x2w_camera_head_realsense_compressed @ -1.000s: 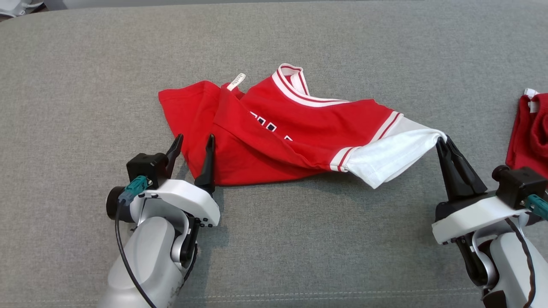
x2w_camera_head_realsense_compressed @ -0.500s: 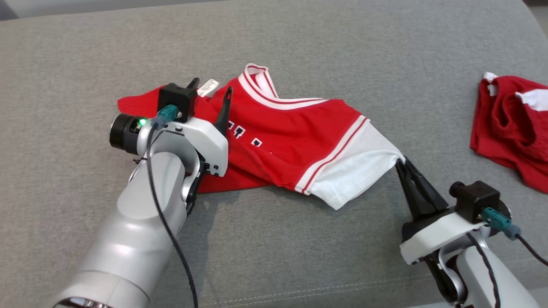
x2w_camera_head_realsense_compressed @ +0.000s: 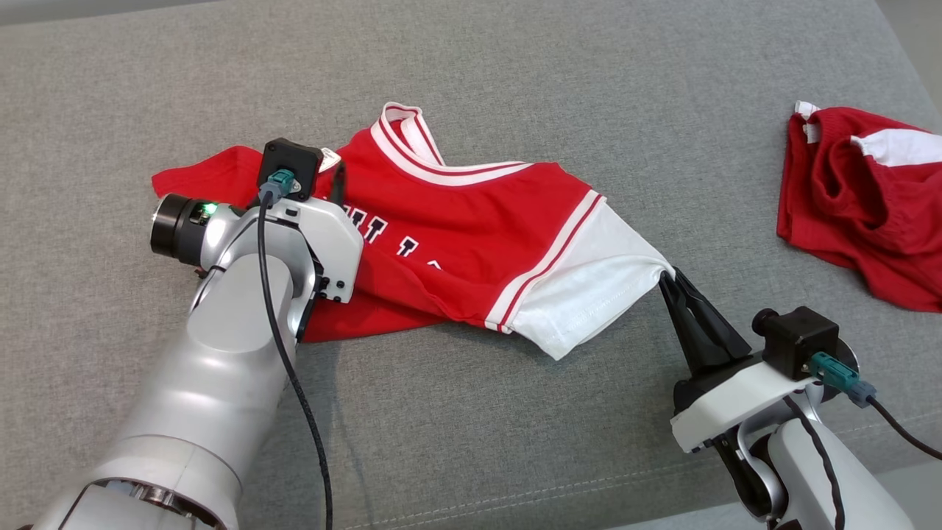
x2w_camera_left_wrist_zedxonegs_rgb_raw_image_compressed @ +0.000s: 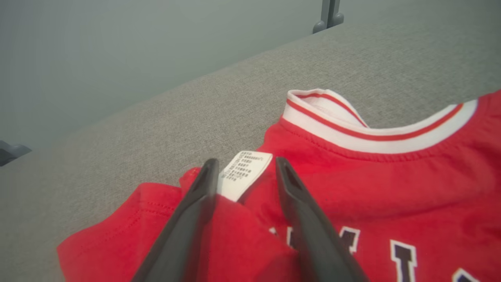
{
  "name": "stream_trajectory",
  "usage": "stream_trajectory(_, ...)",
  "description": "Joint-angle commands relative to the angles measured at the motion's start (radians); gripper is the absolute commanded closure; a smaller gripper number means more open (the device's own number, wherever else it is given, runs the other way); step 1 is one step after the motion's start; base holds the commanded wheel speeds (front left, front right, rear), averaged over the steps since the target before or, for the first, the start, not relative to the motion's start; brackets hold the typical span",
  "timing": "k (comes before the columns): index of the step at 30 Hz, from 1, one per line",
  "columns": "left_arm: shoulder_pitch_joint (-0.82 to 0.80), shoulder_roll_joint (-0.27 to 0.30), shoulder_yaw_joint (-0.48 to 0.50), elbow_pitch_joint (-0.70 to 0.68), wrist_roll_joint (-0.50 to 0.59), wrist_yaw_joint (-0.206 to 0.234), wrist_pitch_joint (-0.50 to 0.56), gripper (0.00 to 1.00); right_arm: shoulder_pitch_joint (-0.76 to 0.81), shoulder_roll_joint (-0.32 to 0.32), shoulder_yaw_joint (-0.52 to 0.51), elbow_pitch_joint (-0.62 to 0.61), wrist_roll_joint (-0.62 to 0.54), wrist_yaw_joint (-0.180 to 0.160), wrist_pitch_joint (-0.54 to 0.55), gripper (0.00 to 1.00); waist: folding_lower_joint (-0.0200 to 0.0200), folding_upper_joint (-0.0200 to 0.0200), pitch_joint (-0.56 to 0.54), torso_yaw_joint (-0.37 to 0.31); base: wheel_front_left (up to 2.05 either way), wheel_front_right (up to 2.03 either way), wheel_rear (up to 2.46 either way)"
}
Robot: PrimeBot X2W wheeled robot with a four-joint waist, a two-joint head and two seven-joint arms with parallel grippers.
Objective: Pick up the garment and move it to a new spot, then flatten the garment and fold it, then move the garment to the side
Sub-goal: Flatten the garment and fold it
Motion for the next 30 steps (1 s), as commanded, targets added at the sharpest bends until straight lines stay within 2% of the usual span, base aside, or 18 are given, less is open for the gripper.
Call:
stream_trajectory(1,-0.044,0.031,0.019,0.000,-0.002,0.012,-0.009,0.83,0.001,-0.003,0.014,-0.018,0.006,0.004,-0.006,1.00,0.0000,0.0000,0.000,0.005,0.00,0.00,0.00)
stream_trajectory(3,-0.050,0.030,0.022,0.017,-0.013,0.011,-0.020,1.00,-0.005,-0.001,0.015,-0.018,0.007,0.004,-0.006,1.00,0.0000,0.0000,0.000,0.010,0.00,0.00,0.00)
stream_trajectory(10,-0.061,0.037,0.064,-0.031,-0.056,0.009,-0.081,1.00,-0.015,0.000,-0.005,-0.024,0.018,0.004,-0.006,1.00,0.0000,0.0000,0.005,0.028,0.00,0.00,0.00)
stream_trajectory(12,-0.070,0.056,0.099,-0.127,-0.067,0.022,-0.085,1.00,-0.021,-0.002,-0.029,-0.033,0.018,0.004,-0.006,1.00,0.0000,0.0000,0.006,0.039,0.00,0.00,0.00)
stream_trajectory(16,-0.024,0.095,0.197,-0.417,-0.056,0.039,-0.085,1.00,-0.040,-0.004,-0.092,-0.066,0.008,0.004,-0.006,1.00,0.0000,0.0000,0.001,0.069,0.00,0.00,0.00)
stream_trajectory(20,0.064,0.093,0.333,-0.675,-0.033,0.034,-0.086,1.00,-0.081,-0.010,-0.167,-0.109,-0.011,0.004,-0.006,1.00,0.0000,0.0000,-0.010,0.101,0.00,0.00,0.00)
stream_trajectory(23,0.156,0.066,0.449,-0.831,-0.019,0.027,-0.086,1.00,-0.124,-0.019,-0.237,-0.151,-0.021,0.004,-0.006,1.00,0.0000,0.0000,-0.019,0.125,0.00,0.00,0.00)
stream_trajectory(27,0.301,0.032,0.565,-0.966,-0.016,-0.004,-0.086,1.00,-0.161,-0.045,-0.269,-0.189,-0.035,0.004,-0.006,1.00,0.0000,0.0000,-0.034,0.159,0.00,0.00,0.00)
stream_trajectory(30,0.378,0.027,0.571,-0.976,-0.032,-0.025,-0.086,1.00,-0.161,-0.060,-0.259,-0.195,-0.037,0.004,-0.006,1.00,0.0000,0.0000,-0.044,0.177,0.00,0.00,0.00)
